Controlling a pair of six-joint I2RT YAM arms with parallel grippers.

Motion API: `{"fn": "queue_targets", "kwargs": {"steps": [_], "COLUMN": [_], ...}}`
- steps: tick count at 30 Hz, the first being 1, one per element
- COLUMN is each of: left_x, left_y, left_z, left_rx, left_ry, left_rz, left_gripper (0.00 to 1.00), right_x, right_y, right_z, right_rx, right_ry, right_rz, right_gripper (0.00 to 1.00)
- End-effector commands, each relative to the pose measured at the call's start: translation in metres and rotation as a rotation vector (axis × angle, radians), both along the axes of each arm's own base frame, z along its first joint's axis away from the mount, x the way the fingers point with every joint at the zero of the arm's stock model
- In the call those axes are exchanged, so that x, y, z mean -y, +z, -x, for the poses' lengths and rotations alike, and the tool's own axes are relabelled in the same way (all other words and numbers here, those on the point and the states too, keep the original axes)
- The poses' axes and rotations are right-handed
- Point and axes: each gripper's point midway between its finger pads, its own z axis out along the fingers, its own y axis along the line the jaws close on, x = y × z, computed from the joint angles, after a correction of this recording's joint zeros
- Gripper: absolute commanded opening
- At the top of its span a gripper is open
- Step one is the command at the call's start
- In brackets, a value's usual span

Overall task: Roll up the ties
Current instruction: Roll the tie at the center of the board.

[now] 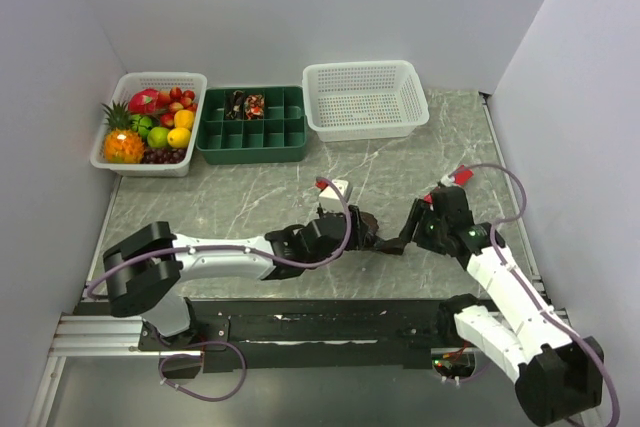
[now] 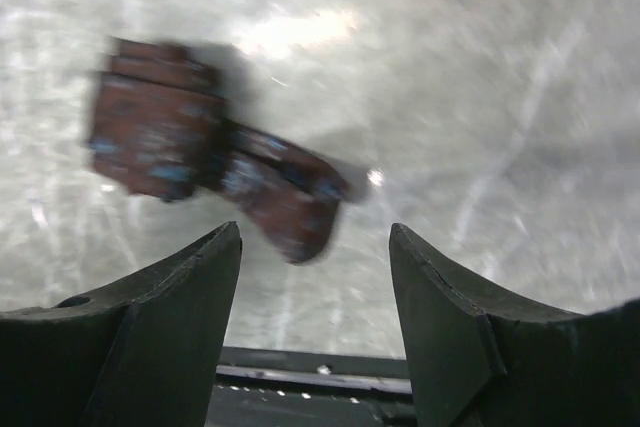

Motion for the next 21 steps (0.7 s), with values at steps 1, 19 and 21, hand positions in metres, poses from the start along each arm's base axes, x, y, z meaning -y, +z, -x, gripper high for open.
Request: {"fn": "queue_targets", "kwargs": {"steps": [1,19,21], "left_x": [-0.003,-0.008,-0.002], "left_y": [-0.018,-0.039,-0.044], "left_z": [-0.016,-0.056,-0.057], "left_rx": [-0.003,-0.044,-0.053], "left_ry": [0.008,-0.03,-0.047], "left_rz": [-0.063,-0.046,-0.053], "left_gripper": [0.49,0.49,0.49], "right_x": [0.009,-0.015,-0.015], "right_y": [-0.002,-0.025,-0.028], "right_z": [0.006,-0.011,-0.011], "right_rx": [0.015,-0.001,-0.009], "right_ry": [-0.094,-0.145,-0.151], "right_rz": [-0.052,-0.283,-0.292], "right_gripper": [0.69,0.66,0.64]}}
